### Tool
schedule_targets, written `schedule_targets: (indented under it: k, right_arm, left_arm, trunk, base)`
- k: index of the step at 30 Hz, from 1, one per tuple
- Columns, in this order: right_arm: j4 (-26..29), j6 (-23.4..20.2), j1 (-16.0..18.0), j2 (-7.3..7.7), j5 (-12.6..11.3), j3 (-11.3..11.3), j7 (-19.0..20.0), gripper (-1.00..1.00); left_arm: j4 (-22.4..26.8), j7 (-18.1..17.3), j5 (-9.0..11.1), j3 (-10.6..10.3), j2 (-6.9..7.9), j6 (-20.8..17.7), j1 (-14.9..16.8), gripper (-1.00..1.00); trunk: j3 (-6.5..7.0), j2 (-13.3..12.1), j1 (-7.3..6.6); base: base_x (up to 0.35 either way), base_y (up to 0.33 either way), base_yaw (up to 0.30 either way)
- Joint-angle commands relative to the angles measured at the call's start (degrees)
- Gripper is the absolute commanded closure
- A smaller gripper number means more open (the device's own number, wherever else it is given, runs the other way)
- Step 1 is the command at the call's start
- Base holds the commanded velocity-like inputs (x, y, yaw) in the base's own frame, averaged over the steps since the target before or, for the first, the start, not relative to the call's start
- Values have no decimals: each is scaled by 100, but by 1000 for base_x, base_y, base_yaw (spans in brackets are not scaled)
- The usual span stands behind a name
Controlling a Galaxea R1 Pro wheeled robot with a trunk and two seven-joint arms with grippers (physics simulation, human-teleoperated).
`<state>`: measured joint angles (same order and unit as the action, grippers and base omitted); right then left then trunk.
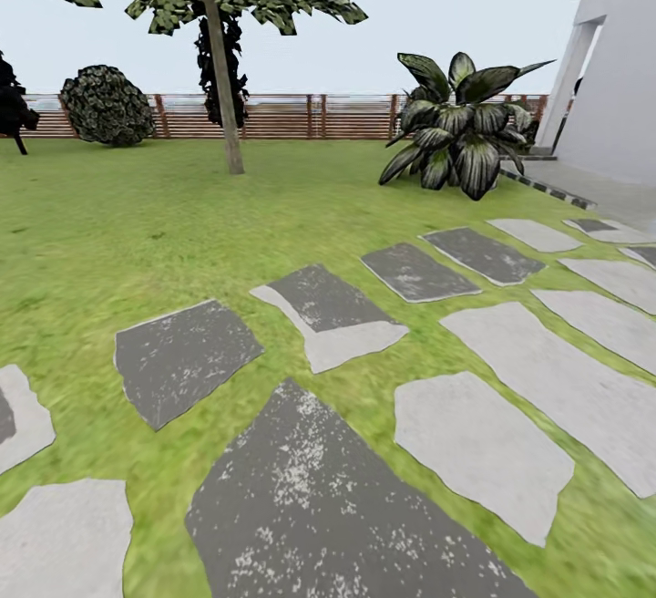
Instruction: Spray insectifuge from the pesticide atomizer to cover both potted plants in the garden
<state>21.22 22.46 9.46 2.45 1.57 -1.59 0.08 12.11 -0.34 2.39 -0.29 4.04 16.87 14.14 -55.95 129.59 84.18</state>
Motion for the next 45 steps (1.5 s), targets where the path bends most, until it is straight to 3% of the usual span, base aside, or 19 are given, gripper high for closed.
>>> schedule_targets:
  k: [1,45]
  right_arm:
    - [-4,20,3,-6,18,-16,1,-100]
    - [-4,15,3,-40,19,-16,1,-100]
  left_arm:
    - [-6,-2,25,-2,1,18,2,-100]
    - [-7,8,50,6,8,18,1,-100]
  trunk:
    - [-5,2,2]
    - [-5,2,2]
  base:
    - [334,0,5]
    - [335,0,265]
